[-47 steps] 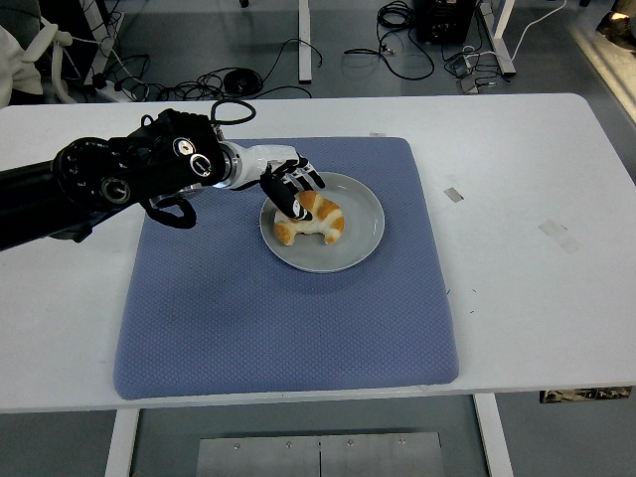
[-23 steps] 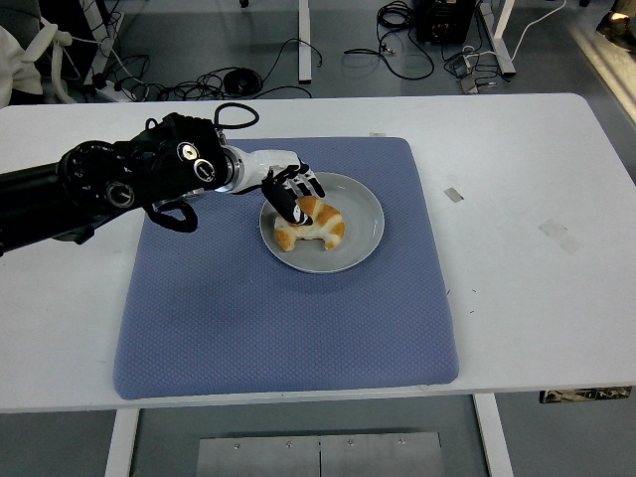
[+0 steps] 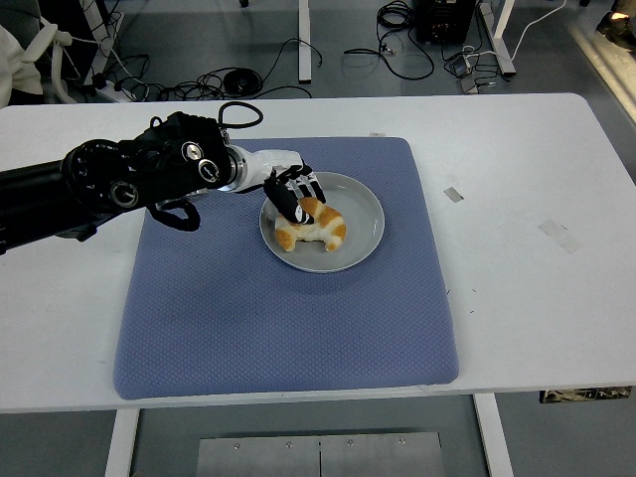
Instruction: Place the bread on the table
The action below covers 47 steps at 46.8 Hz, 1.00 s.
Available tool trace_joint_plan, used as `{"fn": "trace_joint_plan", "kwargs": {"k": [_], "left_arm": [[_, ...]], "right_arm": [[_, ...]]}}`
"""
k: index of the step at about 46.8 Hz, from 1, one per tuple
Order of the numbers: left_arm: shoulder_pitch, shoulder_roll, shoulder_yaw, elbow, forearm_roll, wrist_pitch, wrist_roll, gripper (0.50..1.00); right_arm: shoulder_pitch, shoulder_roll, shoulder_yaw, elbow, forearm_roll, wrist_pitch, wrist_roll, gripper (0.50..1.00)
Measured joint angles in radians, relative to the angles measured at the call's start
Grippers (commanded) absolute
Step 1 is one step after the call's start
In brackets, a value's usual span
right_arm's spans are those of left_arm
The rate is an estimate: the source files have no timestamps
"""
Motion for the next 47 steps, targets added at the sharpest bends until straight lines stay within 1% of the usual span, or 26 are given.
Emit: {"fn": "trace_joint_plan", "kwargs": {"k": [12,20,26,47], "left_arm": [[-0.019,0.015,-0.035,0.000,-0.011,0.002,-0.002,0.500],[-0.011,0.050,-0.091,0.000,-0.014,0.017,-0.001,0.500],[0.001,0.085,-0.126,-0.003,-0.013,0.017,-0.001,0.500],[0.034,0.232,-0.120,-0.014,-0.002,0.005,-0.001,0.500]], "right_arm": [[0.000,0.000,0.000,0.000,0.000,0.000,0.000,1.000],[0.000,0.000,0.000,0.000,0.000,0.000,0.000,1.000],[0.000,0.000,0.000,0.000,0.000,0.000,0.000,1.000],[0.000,0.000,0.000,0.000,0.000,0.000,0.000,1.000]]}}
